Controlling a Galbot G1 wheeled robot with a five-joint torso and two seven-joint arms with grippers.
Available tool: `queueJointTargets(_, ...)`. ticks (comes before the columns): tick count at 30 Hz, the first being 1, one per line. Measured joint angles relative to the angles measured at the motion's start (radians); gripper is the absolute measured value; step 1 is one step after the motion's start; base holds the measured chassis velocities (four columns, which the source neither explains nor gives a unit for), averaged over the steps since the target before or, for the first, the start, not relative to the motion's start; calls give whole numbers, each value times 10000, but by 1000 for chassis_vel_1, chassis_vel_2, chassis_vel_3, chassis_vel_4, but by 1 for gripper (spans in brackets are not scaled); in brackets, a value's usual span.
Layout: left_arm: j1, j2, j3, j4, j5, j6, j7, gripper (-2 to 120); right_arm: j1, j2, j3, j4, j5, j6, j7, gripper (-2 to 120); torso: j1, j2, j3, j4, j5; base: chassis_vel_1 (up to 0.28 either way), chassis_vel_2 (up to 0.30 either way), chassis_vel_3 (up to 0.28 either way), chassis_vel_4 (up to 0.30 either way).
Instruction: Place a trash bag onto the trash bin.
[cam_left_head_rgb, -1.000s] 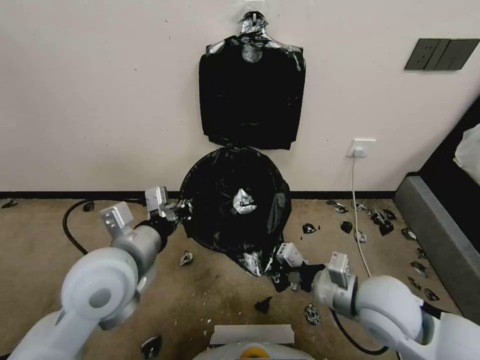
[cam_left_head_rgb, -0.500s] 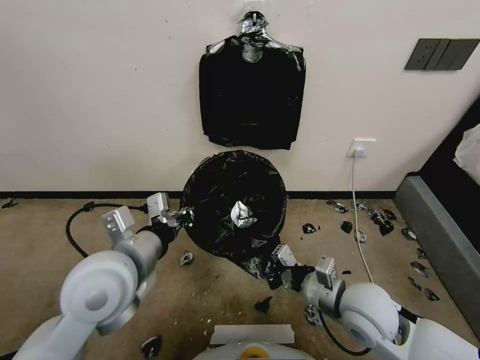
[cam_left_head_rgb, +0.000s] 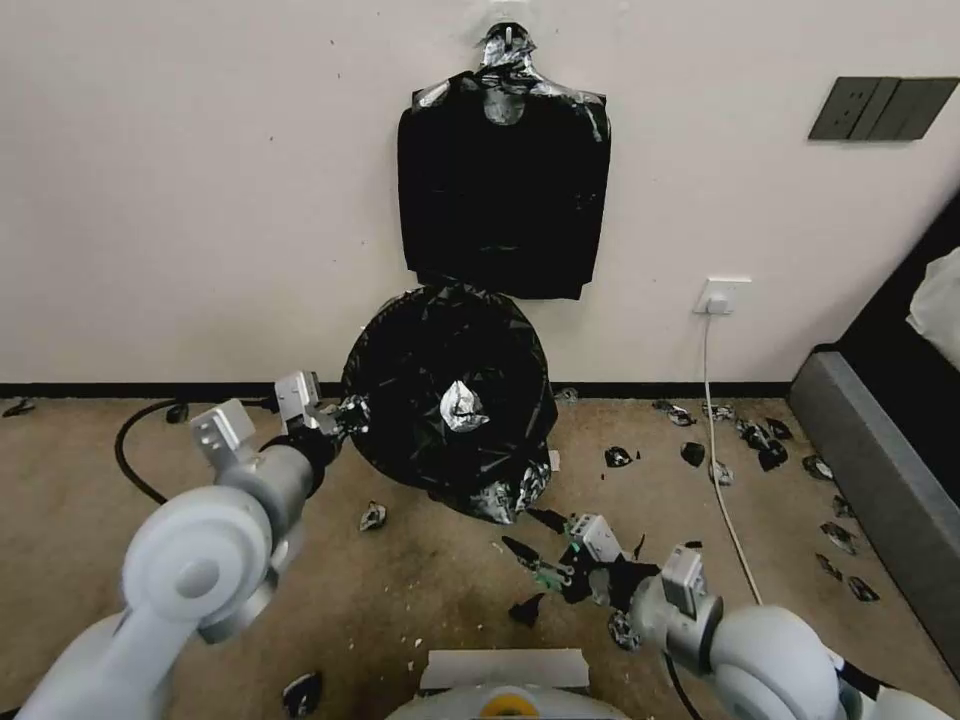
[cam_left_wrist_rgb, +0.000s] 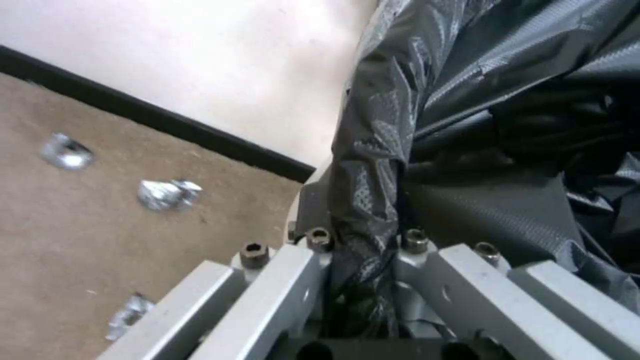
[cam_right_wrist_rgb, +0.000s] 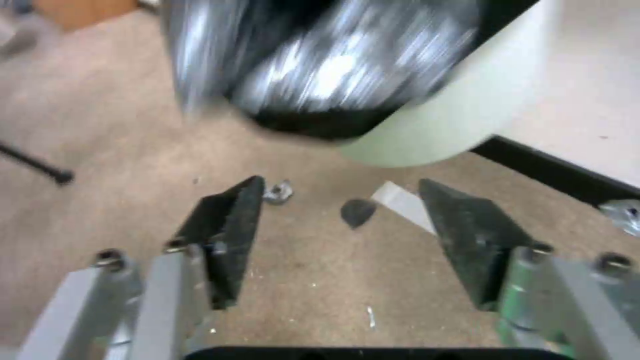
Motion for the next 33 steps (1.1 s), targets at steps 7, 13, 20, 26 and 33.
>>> queueJointTargets(7, 521, -287, 85, 140, 1582, -300, 475, 3, -1629, -413, 1918, 1708, 2157, -1046, 1034, 65, 0, 1, 0, -11, -4, 0, 0, 0, 0)
queueJointTargets(13, 1074, -665, 441, 203, 3326, -573, 761, 3, -1033, -938, 2677, 2647, 4462, -2034, 1862, 40, 0, 0, 0, 1, -2, 0, 0, 0, 0)
queueJointTargets(20, 600, -757, 1718, 559, 4229, -713, 813, 3, -150, -1278, 3402, 2666, 6056, -2747, 2495, 18, 0, 0, 0, -2, 1, 0, 0, 0, 0)
queueJointTargets(26, -1164, -704, 3871, 1359, 4607, -711, 715, 3, 639, -1114, 2488, 2632, 6151, -3309, 2862, 0, 0, 0, 0, -13, -3, 0, 0, 0, 0)
queueJointTargets(33, -1391, -1002, 4393, 1622, 5111, -539, 652, 3, 3365, -696, 259, 2041, 6435, -3810, 3858, 0, 0, 0, 0, -1, 0, 0, 0, 0, 0)
